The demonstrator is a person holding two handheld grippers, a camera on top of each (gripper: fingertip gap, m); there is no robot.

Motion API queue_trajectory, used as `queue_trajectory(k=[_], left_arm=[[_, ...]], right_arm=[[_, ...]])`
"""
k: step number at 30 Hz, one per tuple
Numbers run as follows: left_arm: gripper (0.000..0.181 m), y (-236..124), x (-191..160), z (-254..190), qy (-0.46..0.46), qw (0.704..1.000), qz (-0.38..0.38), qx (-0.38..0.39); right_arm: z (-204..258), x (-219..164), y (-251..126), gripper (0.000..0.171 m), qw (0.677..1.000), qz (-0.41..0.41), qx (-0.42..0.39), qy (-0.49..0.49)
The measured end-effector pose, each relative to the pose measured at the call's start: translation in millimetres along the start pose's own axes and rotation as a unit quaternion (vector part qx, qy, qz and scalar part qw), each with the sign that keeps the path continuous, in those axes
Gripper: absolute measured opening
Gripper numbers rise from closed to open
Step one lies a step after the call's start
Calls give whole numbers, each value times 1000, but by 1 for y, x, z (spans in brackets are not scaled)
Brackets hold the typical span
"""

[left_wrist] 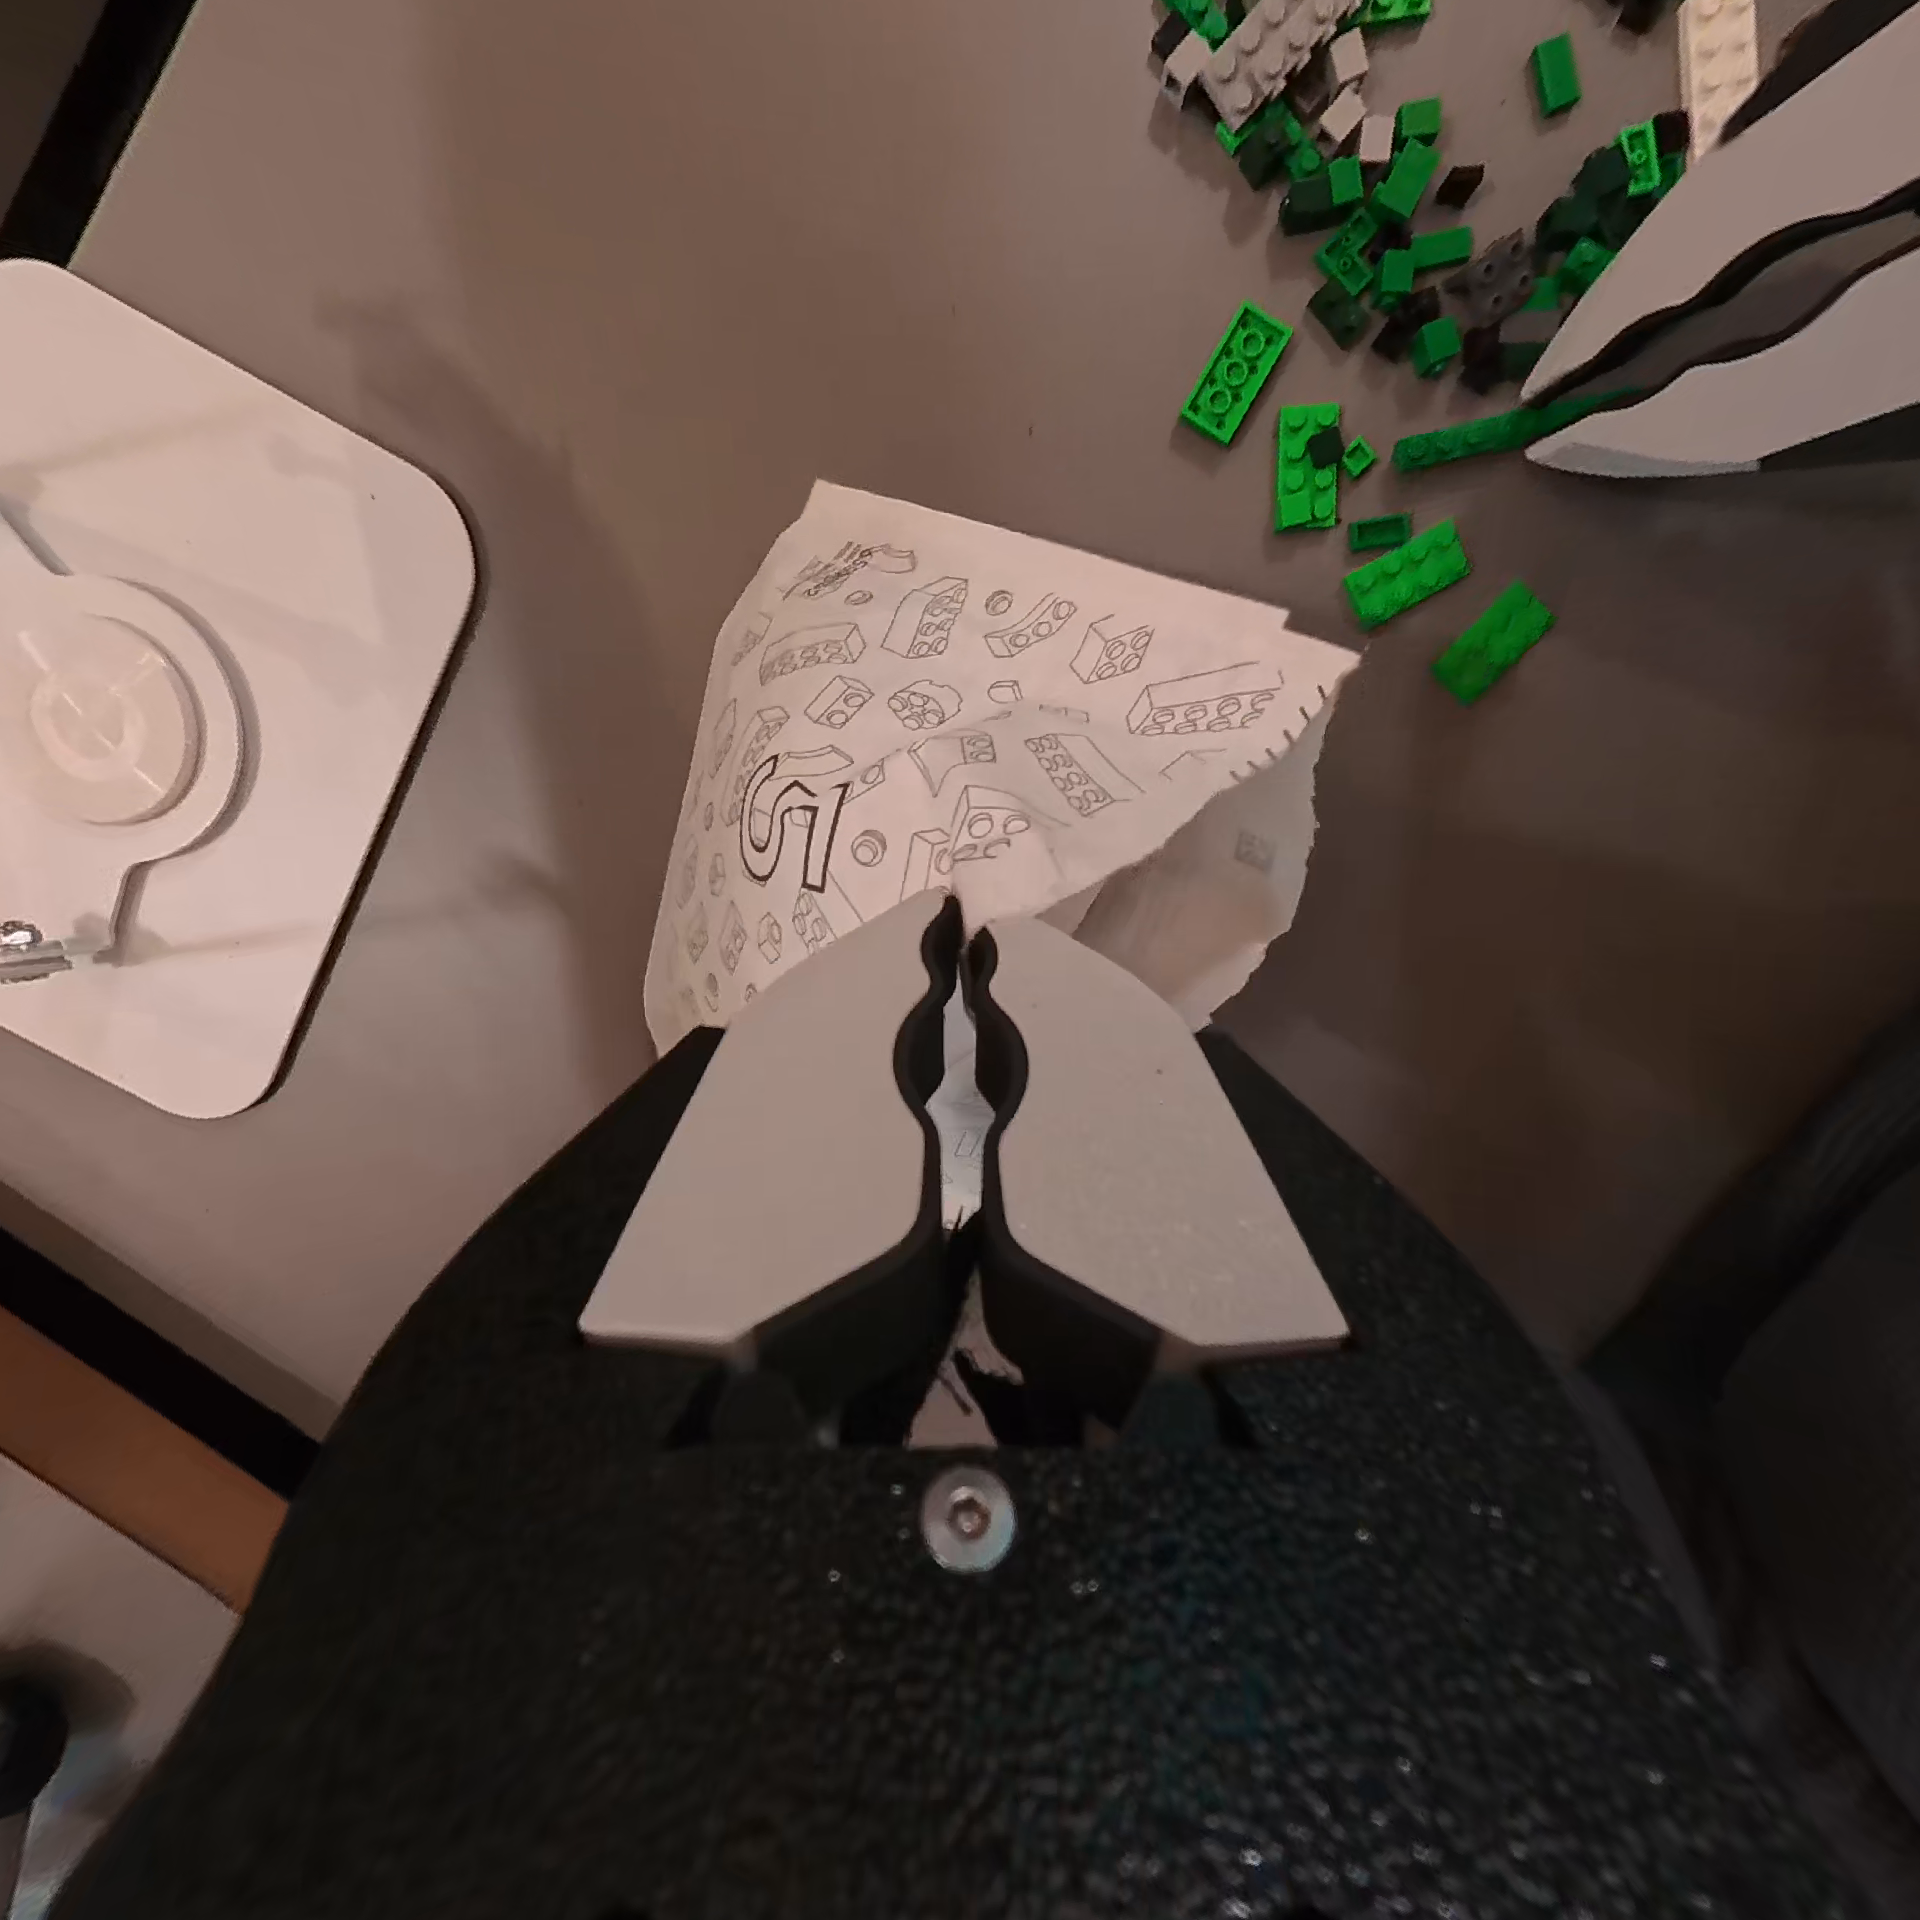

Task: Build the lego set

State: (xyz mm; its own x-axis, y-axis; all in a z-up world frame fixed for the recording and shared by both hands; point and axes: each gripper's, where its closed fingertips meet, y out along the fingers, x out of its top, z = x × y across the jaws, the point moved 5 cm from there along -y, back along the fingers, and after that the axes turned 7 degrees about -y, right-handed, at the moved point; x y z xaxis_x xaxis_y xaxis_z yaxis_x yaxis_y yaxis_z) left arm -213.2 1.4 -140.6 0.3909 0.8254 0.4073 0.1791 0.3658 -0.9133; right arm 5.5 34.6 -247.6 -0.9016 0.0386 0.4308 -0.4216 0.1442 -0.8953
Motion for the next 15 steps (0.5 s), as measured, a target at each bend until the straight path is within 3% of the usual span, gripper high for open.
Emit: queue_trajectory(k=[1, 6, 10, 15], left_arm=[[0, 1, 2, 0, -5, 1000, -3, -1], [0, 3, 7, 0, -14, 1000, -8, 5], [0, 0, 7, 2, -17, 1000, -15, 8], [0, -2, 7, 2, -12, 1000, -18, 14]], right_arm=[[-2, 1, -3, 7, 1000, -8, -7, -2], [-2, 40, -43, 7, 989, -123, -58, -58], [34, 105, -79, 6, 946, -281, -37, -157], [63, 152, -61, 7, 912, -305, -53, -269]])
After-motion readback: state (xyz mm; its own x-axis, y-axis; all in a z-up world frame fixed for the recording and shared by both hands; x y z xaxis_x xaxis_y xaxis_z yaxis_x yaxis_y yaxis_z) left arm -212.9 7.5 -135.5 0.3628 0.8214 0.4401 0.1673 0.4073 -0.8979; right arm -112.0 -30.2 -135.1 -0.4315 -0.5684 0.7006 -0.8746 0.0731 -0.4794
